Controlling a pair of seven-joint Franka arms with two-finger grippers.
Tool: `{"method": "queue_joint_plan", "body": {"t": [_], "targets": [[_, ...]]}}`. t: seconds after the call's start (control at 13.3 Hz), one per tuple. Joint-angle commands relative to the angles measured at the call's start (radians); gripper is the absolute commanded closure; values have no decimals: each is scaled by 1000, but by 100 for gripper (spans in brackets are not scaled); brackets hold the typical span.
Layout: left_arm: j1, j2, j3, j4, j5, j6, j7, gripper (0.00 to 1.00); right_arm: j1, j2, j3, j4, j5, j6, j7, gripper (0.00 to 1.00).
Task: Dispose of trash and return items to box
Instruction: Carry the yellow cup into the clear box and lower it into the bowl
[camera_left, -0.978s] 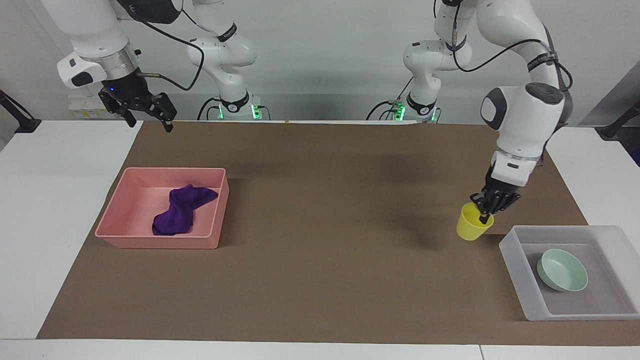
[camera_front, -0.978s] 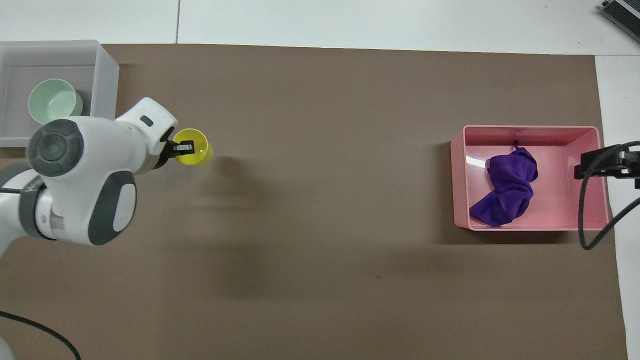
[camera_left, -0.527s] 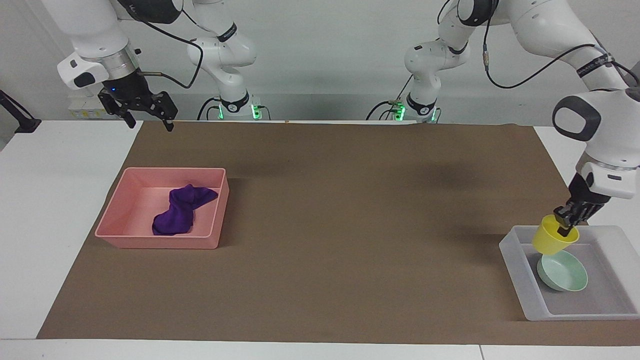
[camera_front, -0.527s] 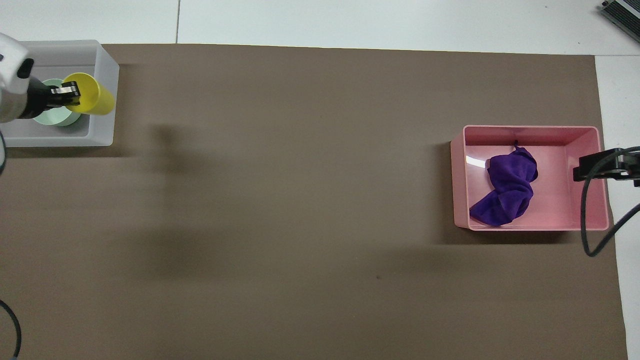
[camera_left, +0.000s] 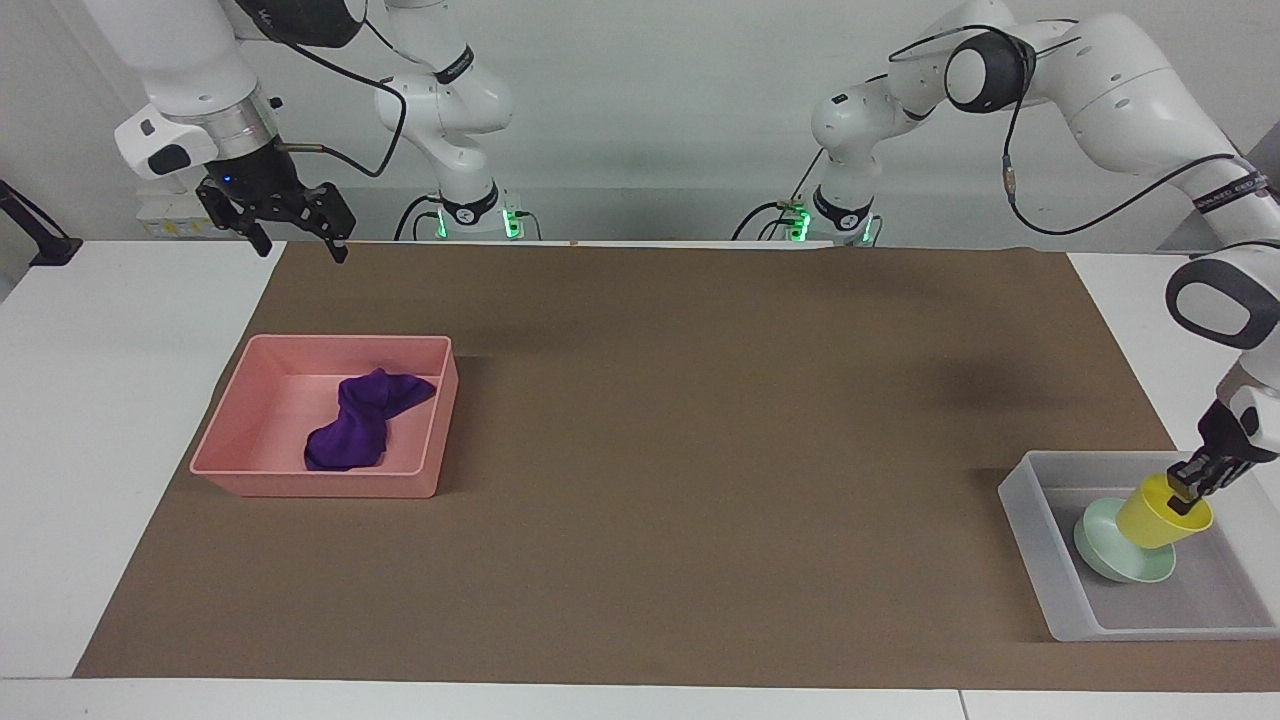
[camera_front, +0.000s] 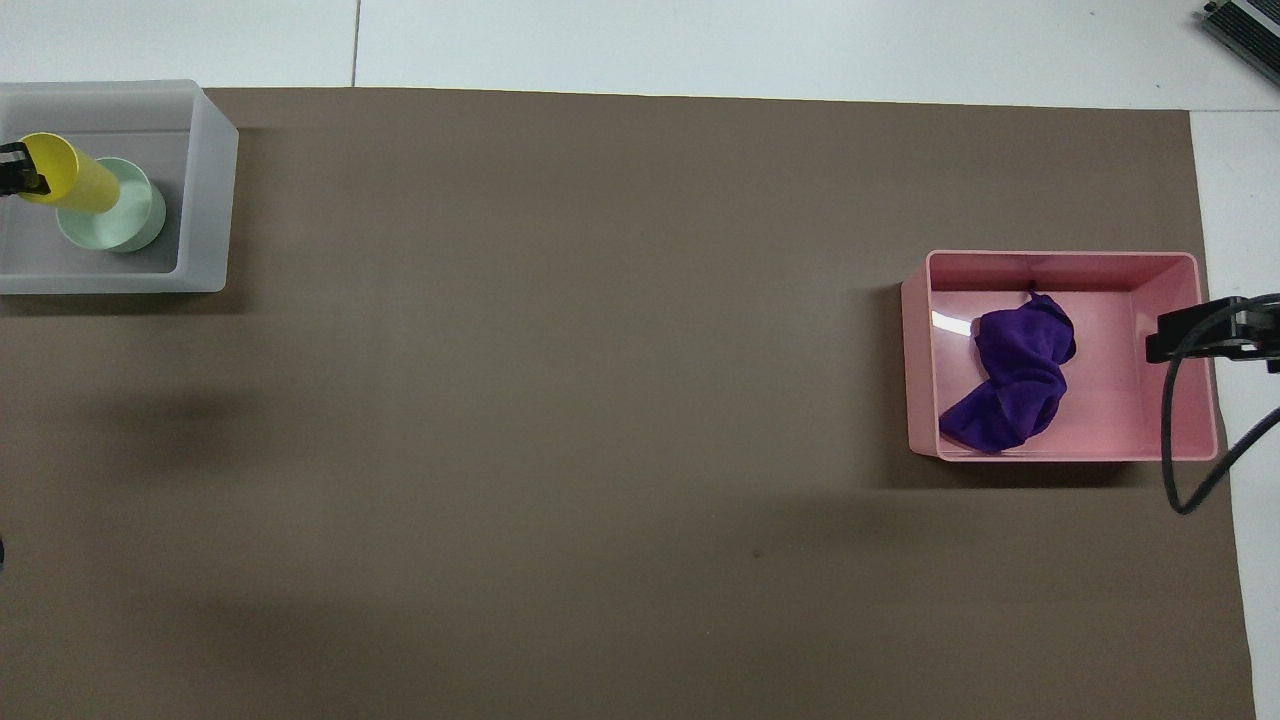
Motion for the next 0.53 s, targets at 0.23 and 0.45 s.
{"method": "queue_joint_plan", "body": {"t": [0.23,0.45], "targets": [[14,38,-6,-23,-43,83,18,100,-1,-16,-2,-22,13,17,-19,0],[17,27,-6,-78,-43,119,18,100,-1,-16,-2,-23,13,17,-17,0]]}}
